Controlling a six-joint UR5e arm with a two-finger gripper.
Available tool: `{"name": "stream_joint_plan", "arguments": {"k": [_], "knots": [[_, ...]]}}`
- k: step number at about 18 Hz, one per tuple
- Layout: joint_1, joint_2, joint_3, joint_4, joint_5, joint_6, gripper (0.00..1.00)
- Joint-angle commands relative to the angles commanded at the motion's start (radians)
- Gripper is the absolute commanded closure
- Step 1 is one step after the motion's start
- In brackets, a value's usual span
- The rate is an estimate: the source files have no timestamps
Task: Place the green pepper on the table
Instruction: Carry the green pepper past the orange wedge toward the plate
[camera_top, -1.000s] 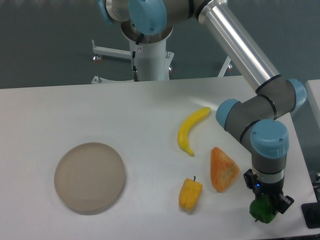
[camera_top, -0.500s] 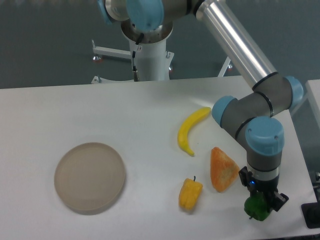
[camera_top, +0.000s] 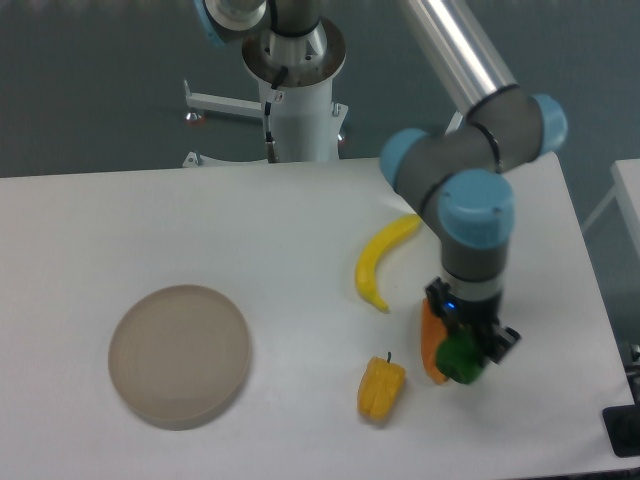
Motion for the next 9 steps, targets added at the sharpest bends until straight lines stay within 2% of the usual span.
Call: {"name": "stream_joint_plan", "arguments": {"k": [5,9], "knots": [[-0.054,0.060,-0.120,0.011,-0.002,-0.126,0.58],[-0.103,0.062,-0.183,0.095,-0.012,-0.342,0.58]]}}
